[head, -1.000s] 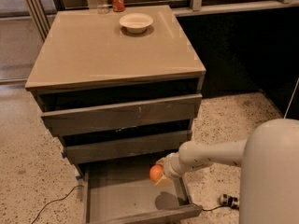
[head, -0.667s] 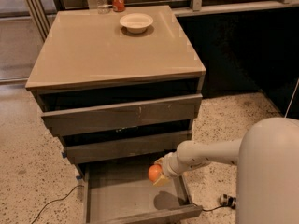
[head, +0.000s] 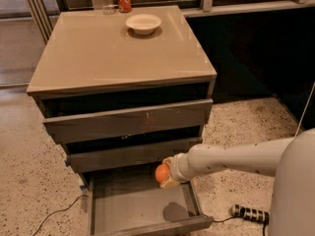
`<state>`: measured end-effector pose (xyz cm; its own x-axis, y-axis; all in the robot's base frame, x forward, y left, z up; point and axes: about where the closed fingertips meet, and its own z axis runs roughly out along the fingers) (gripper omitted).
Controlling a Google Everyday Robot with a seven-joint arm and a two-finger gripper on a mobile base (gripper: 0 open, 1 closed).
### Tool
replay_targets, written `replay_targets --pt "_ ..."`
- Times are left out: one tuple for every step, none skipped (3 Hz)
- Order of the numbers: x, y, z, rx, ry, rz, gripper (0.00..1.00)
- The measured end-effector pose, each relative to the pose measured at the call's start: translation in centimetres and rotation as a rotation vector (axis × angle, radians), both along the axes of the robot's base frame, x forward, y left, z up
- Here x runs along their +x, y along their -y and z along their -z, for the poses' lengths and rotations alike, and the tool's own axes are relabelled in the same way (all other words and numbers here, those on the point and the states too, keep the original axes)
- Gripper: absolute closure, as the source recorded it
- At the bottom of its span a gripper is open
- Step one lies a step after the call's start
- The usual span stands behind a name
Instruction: Pick orange from bottom drawer and place on counter
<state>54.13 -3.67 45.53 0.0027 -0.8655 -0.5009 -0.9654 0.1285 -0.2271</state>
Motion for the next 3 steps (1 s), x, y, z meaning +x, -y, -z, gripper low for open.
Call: replay_targets --pt "0.0 0.0 0.0 0.0 0.0 0.0 1.0" --pt "0.2 0.0 -1.2 -0.002 0.019 0.004 1.0" --pt "0.1 -0.2 -4.6 -0.008 0.08 0.006 1.0"
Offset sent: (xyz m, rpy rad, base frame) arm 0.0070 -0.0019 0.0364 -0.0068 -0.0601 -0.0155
